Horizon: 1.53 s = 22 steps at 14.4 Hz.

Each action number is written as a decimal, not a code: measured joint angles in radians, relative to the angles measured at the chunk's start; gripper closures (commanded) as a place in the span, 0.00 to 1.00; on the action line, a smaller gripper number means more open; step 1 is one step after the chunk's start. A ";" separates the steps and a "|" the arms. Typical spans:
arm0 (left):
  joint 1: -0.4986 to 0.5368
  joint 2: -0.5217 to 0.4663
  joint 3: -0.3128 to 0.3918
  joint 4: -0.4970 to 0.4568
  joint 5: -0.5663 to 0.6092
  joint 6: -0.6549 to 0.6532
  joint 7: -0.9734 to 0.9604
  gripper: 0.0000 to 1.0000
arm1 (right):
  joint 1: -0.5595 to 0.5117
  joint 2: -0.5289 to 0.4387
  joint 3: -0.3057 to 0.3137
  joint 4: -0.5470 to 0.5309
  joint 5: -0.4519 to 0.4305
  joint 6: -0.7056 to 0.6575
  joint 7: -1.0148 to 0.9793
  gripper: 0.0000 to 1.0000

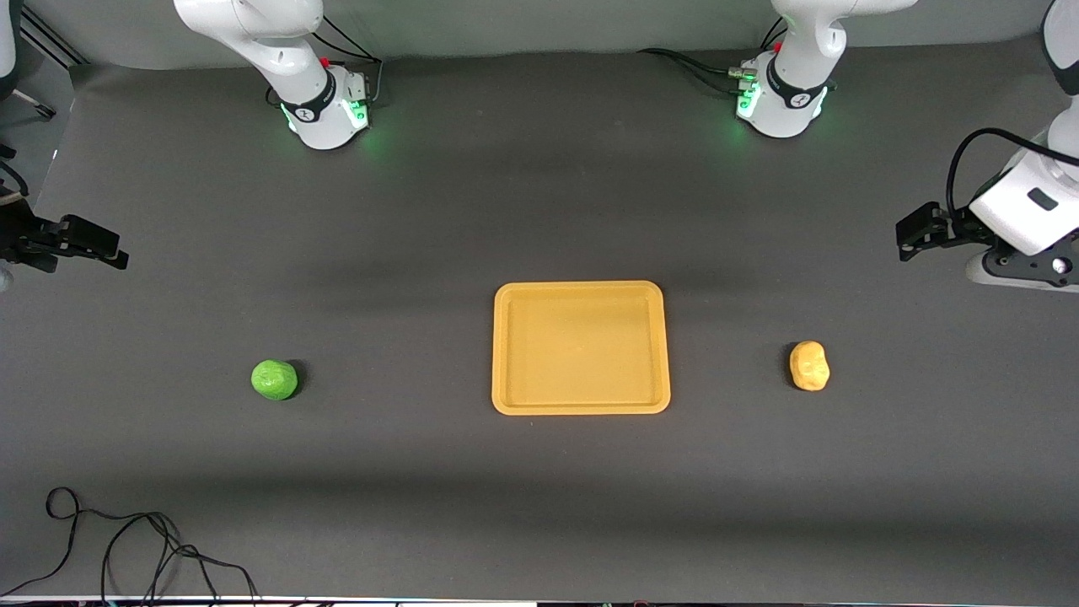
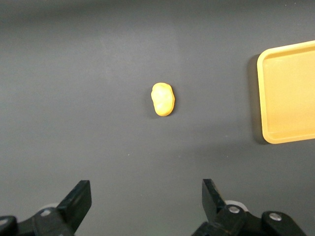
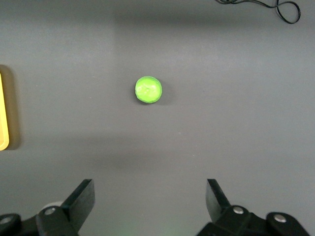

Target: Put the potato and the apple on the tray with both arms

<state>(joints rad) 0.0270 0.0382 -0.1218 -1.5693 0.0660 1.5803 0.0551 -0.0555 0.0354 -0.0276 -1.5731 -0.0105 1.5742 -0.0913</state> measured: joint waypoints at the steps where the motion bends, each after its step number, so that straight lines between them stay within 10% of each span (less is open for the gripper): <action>1: 0.001 0.000 0.002 0.006 0.000 -0.008 0.005 0.00 | 0.000 0.000 0.001 -0.002 0.000 0.001 0.000 0.00; 11: 0.010 0.023 0.012 0.005 -0.029 -0.025 0.011 0.00 | 0.000 0.000 0.000 -0.010 0.032 0.013 0.083 0.00; 22: 0.030 0.398 0.013 -0.013 -0.029 0.226 0.016 0.00 | 0.001 0.020 0.000 0.002 -0.005 0.056 0.056 0.00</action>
<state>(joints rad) 0.0574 0.4358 -0.1085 -1.5822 0.0371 1.8066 0.0710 -0.0548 0.0557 -0.0280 -1.5710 -0.0159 1.6300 -0.0349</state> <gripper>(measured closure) 0.000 0.000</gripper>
